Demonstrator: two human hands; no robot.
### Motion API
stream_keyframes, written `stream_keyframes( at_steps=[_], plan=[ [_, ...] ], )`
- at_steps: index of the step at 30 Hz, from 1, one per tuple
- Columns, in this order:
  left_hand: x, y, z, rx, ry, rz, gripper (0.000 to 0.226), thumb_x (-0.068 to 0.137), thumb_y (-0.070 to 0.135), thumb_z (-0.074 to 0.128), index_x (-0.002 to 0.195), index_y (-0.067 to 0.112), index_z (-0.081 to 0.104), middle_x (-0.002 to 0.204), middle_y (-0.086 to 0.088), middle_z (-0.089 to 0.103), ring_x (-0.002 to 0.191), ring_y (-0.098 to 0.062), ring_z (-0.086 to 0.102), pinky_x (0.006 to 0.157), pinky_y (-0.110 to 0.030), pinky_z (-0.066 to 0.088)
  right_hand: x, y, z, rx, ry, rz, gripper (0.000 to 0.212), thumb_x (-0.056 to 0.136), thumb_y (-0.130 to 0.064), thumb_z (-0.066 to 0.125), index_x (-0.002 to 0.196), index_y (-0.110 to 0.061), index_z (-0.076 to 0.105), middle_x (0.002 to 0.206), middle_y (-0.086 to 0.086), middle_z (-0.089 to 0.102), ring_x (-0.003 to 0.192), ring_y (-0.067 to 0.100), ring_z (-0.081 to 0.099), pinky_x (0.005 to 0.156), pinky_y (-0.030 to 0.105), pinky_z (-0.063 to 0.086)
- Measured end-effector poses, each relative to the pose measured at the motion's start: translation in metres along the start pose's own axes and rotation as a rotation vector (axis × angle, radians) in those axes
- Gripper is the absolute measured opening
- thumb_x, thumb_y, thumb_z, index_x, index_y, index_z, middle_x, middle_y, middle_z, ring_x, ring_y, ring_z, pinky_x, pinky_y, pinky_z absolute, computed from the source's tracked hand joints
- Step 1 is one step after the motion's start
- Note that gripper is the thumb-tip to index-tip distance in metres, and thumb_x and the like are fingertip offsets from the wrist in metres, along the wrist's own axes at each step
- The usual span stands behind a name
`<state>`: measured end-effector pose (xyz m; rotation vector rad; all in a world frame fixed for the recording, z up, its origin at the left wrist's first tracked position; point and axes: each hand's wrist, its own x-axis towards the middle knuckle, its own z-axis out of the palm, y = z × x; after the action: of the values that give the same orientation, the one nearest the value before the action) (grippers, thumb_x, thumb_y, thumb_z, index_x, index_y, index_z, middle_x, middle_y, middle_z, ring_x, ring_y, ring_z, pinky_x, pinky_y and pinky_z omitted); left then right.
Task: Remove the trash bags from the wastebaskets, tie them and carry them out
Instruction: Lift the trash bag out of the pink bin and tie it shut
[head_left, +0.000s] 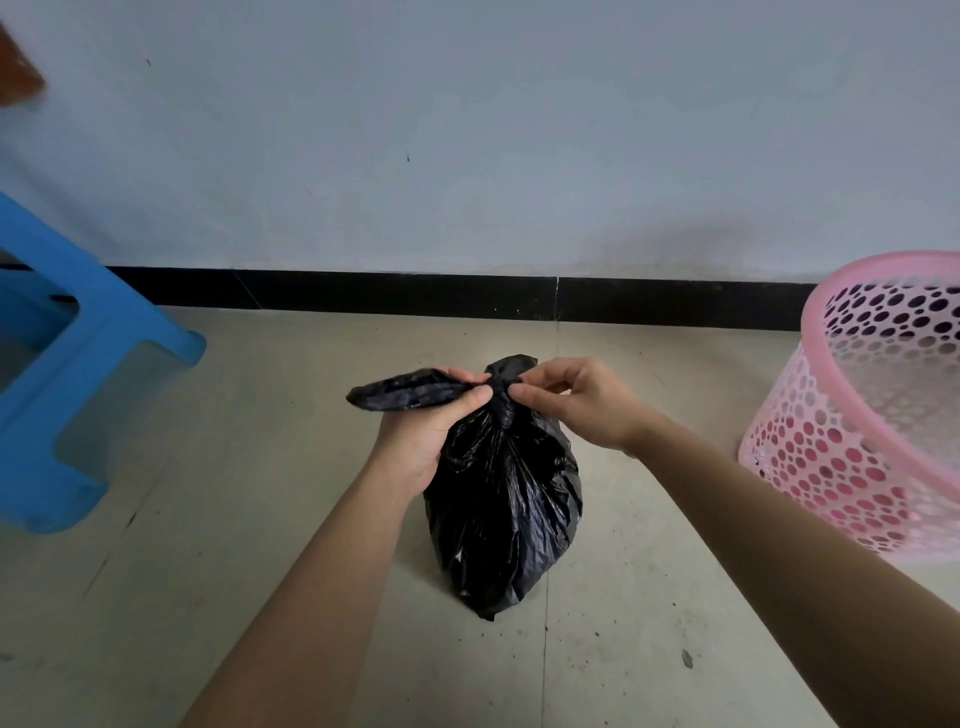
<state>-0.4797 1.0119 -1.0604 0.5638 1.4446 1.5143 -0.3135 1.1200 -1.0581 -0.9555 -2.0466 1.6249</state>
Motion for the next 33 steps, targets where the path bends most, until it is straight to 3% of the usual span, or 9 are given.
stream_keyframes(
  at_steps=[4, 11, 14, 19, 22, 25, 27, 29, 33],
  plan=[
    [-0.001, 0.020, 0.004, 0.001, -0.051, 0.073, 0.027, 0.096, 0.031, 0.060, 0.099, 0.007, 0.073, 0.112, -0.011, 0.074, 0.108, -0.024, 0.070, 0.098, -0.036, 0.053, 0.003, -0.005, -0.009, -0.205, 0.130, -0.109, 0.020, 0.097, -0.030, 0.063, 0.095, -0.012, 0.070, 0.088, -0.002, 0.071, 0.077, 0.005, 0.063, 0.069, 0.017, 0.049],
    [0.007, 0.015, 0.002, -0.006, 0.082, 0.063, 0.044, 0.105, 0.037, 0.043, 0.066, 0.018, 0.050, 0.074, 0.000, 0.071, 0.083, -0.019, 0.057, 0.073, -0.032, 0.035, 0.004, 0.007, -0.021, -1.159, 0.252, -0.604, 0.016, 0.103, -0.023, 0.046, 0.107, -0.013, 0.058, 0.098, 0.003, 0.059, 0.083, 0.023, 0.054, 0.072, 0.039, 0.047],
    [0.010, 0.003, -0.004, 0.075, 0.182, 0.023, 0.044, 0.105, 0.032, 0.045, 0.064, 0.016, 0.048, 0.061, 0.004, 0.068, 0.076, -0.015, 0.052, 0.067, -0.028, 0.035, 0.001, 0.032, -0.028, -1.399, 0.241, -0.553, 0.011, 0.097, -0.018, 0.053, 0.107, -0.015, 0.057, 0.098, 0.004, 0.058, 0.081, 0.025, 0.052, 0.067, 0.038, 0.043],
    [0.008, -0.022, 0.000, 0.201, 0.238, -0.078, 0.041, 0.103, 0.033, 0.046, 0.066, 0.016, 0.049, 0.062, 0.006, 0.070, 0.060, -0.012, 0.042, 0.063, -0.028, 0.037, -0.008, 0.061, -0.025, -1.450, 0.227, -0.407, 0.016, 0.093, -0.014, 0.052, 0.108, -0.016, 0.056, 0.096, 0.004, 0.059, 0.080, 0.026, 0.054, 0.062, 0.037, 0.042],
    [0.012, -0.035, 0.001, 0.232, 0.254, -0.144, 0.041, 0.103, 0.035, 0.047, 0.066, 0.017, 0.050, 0.071, 0.007, 0.074, 0.063, -0.011, 0.047, 0.064, -0.027, 0.040, -0.011, 0.076, -0.020, -1.290, 0.254, -0.253, 0.015, 0.098, -0.027, 0.050, 0.103, -0.014, 0.055, 0.098, 0.004, 0.057, 0.083, 0.026, 0.056, 0.063, 0.038, 0.046],
    [0.018, -0.058, -0.003, 0.359, 0.326, -0.222, 0.038, 0.097, 0.047, 0.053, 0.073, 0.020, 0.062, 0.093, 0.001, 0.071, 0.090, -0.019, 0.061, 0.083, -0.034, 0.048, -0.013, 0.090, -0.006, -0.898, 0.306, 0.003, 0.024, 0.096, -0.036, 0.052, 0.108, -0.015, 0.055, 0.118, 0.005, 0.052, 0.105, 0.026, 0.053, 0.082, 0.039, 0.050],
    [0.023, -0.071, -0.005, 0.398, 0.432, -0.252, 0.040, 0.086, 0.056, 0.062, 0.102, 0.020, 0.065, 0.114, 0.000, 0.062, 0.109, -0.026, 0.060, 0.099, -0.041, 0.048, -0.011, 0.100, 0.002, -0.669, 0.379, 0.161, 0.037, 0.094, -0.042, 0.054, 0.123, -0.018, 0.050, 0.137, 0.007, 0.043, 0.125, 0.027, 0.045, 0.098, 0.042, 0.046],
    [0.025, -0.074, -0.007, 0.308, 0.495, -0.337, 0.076, 0.079, 0.059, 0.070, 0.136, 0.015, 0.046, 0.131, 0.000, 0.049, 0.121, -0.026, 0.053, 0.108, -0.043, 0.043, -0.008, 0.102, 0.006, -0.433, 0.414, 0.343, 0.064, 0.092, -0.050, 0.056, 0.145, -0.021, 0.033, 0.154, 0.009, 0.027, 0.142, 0.031, 0.031, 0.112, 0.049, 0.036],
    [0.031, -0.076, -0.004, 0.209, 0.290, -0.502, 0.077, 0.082, 0.073, 0.058, 0.137, 0.019, 0.053, 0.127, 0.007, 0.058, 0.117, -0.020, 0.056, 0.100, -0.033, 0.042, 0.006, 0.100, 0.016, 0.130, 0.331, 0.553, 0.078, 0.091, -0.061, 0.052, 0.155, -0.040, 0.012, 0.156, 0.008, 0.031, 0.138, 0.035, 0.040, 0.112, 0.055, 0.037]
  ],
)
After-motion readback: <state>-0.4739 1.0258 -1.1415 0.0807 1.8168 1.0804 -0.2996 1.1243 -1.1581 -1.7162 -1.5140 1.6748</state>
